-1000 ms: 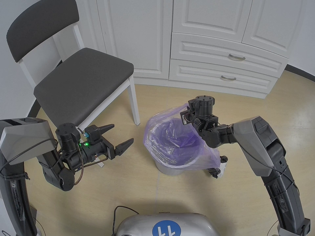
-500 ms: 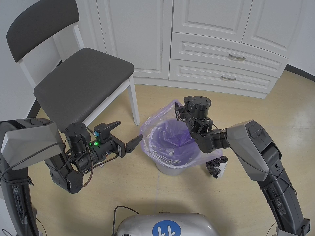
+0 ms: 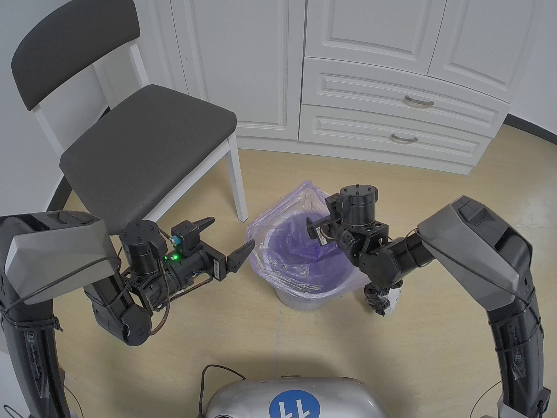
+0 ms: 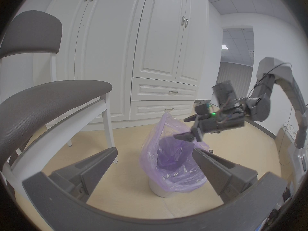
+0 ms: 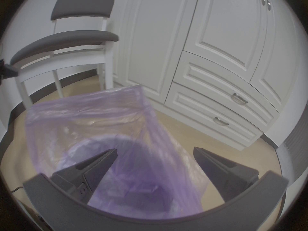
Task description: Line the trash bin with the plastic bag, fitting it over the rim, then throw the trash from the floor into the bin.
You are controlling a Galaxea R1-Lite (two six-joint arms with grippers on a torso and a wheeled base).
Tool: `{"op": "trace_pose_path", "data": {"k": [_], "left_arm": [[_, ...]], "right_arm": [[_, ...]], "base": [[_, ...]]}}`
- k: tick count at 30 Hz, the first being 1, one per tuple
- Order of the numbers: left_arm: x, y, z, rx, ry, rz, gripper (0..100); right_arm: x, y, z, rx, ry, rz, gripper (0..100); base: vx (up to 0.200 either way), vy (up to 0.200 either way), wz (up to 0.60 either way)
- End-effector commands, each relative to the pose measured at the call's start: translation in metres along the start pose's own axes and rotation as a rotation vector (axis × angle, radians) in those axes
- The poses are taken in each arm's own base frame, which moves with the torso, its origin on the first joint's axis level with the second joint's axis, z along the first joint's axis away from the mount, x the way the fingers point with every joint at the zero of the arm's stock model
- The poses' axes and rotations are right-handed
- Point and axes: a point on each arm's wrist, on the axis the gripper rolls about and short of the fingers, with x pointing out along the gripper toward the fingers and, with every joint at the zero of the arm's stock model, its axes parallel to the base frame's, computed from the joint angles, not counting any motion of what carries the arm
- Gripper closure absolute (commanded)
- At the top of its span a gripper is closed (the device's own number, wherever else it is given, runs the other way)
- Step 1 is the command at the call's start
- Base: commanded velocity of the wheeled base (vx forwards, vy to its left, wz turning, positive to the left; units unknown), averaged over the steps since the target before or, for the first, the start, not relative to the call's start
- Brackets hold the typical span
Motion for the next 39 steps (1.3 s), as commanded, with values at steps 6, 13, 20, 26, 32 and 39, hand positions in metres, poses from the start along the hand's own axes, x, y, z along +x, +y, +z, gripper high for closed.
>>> {"op": "trace_pose_path", "data": {"k": [6, 13, 20, 26, 32, 39], "left_arm": [[0.018, -0.032, -0.018, -0.001, 0.114, 0.118, 0], [0.057, -0.035, -0.026, -0.034, 0.179, 0.188, 0], [0.097, -0.023, -0.019, -0.042, 0.257, 0.272, 0], [0.124, -0.010, -0.034, -0.043, 0.261, 0.330, 0], [0.139, 0.003, -0.035, -0.046, 0.285, 0.361, 0], [0.157, 0.022, -0.037, -0.053, 0.216, 0.412, 0]], "right_arm": [[-0.082, -0.036, -0.018, 0.175, 0.033, -0.102, 0], [-0.062, -0.053, -0.058, 0.247, 0.116, -0.155, 0], [-0.049, -0.066, -0.060, 0.254, 0.129, -0.136, 0], [-0.029, -0.061, -0.075, 0.253, 0.145, -0.141, 0], [-0.007, -0.064, -0.096, 0.263, 0.156, -0.154, 0], [0.015, -0.065, -0.094, 0.350, 0.091, -0.184, 0]], "base": [[0.000, 0.000, 0.00], [0.000, 0.000, 0.00], [0.000, 0.000, 0.00], [0.000, 0.000, 0.00], [0.000, 0.000, 0.00], [0.000, 0.000, 0.00]]}}
